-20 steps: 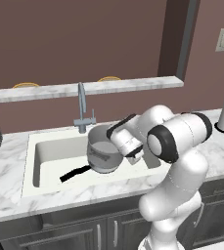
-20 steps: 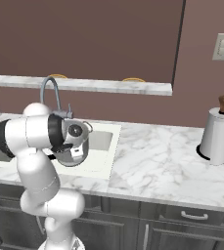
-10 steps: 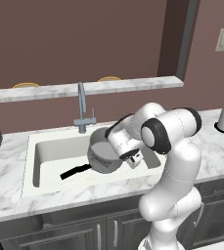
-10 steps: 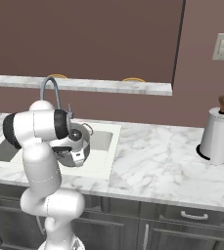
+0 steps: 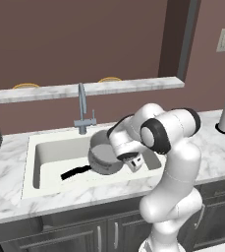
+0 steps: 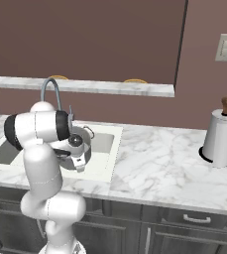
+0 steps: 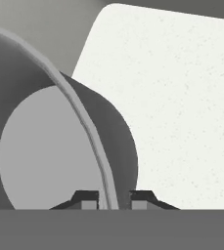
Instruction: Move the pot and pan from the stove into the sink.
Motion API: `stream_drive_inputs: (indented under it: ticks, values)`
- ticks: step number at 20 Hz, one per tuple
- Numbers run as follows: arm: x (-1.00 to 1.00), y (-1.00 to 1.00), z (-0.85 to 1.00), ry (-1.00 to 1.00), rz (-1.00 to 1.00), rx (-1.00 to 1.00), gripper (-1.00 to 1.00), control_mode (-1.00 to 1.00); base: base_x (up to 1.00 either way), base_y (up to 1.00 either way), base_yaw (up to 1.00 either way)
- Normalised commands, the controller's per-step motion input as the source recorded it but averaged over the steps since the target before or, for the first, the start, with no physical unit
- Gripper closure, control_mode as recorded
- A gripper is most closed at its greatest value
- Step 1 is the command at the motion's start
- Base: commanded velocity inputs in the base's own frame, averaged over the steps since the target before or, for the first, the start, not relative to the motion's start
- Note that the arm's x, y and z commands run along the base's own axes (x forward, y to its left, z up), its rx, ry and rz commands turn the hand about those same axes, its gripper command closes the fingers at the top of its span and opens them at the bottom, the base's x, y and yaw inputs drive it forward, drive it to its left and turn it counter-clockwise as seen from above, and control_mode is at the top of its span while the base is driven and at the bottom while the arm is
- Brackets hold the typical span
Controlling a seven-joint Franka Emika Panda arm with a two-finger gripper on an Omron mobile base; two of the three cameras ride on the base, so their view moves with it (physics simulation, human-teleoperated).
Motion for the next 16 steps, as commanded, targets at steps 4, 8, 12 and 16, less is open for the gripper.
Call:
stream_drive_inputs:
  ticks: [4,8,12,16]
  values:
    - [0.01,0.00,0.35,0.02,0.00,0.02,-1.00,-1.00,0.00,0.00,0.00]
    - [0.00,0.00,0.74,0.03,0.00,0.05,-1.00,-1.00,0.00,0.00,0.00]
    - [-0.09,0.00,0.94,0.03,0.00,0.07,-1.00,-1.00,0.00,0.00,0.00]
    - [-0.12,0.00,1.00,0.06,0.00,0.08,-1.00,-1.00,0.00,0.00,0.00]
